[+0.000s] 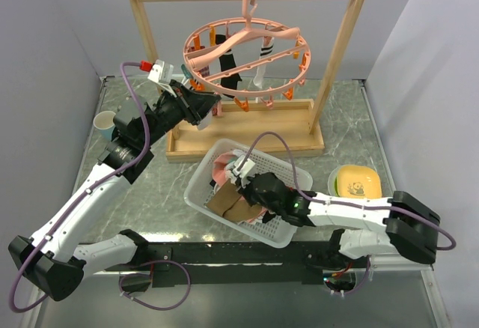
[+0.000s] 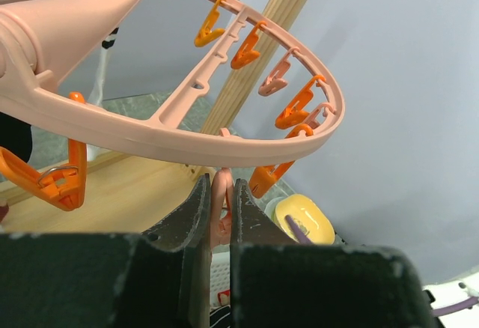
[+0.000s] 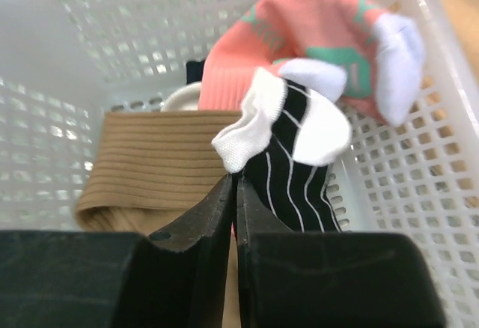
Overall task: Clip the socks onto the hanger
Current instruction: Pick up the sock from the bin, then clamp the sock onto the hanger.
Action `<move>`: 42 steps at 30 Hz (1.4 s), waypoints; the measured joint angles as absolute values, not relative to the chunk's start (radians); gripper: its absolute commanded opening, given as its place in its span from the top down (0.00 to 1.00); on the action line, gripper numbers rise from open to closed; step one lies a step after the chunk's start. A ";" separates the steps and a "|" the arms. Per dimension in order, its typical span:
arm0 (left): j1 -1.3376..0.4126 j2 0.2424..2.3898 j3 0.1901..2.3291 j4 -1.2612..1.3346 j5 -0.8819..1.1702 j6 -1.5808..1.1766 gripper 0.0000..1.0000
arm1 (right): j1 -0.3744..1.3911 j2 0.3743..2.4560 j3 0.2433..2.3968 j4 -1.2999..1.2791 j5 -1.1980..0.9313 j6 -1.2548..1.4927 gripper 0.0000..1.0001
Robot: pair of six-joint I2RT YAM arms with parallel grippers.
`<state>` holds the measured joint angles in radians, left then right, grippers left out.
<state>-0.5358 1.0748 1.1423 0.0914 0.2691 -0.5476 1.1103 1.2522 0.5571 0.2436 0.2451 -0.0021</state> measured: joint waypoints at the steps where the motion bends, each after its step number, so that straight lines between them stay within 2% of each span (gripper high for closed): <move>1: -0.536 1.074 1.141 0.093 0.269 -0.547 0.89 | 1.110 1.234 0.557 0.235 0.245 0.003 0.92; 13: -0.533 1.071 1.133 0.099 0.270 -0.546 0.89 | 1.087 0.942 0.584 0.197 0.268 0.033 0.98; 25: -0.532 1.073 1.133 0.106 0.299 -0.542 0.89 | 0.902 0.960 0.710 0.257 0.174 0.104 1.00; 42: -0.556 1.119 1.134 0.110 0.299 -0.535 0.92 | 0.890 1.085 0.792 0.377 0.117 0.186 1.00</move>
<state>-0.5564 1.1191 1.1336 0.1101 0.2989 -0.5350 0.8902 1.0855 0.7918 0.3771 0.1173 0.1860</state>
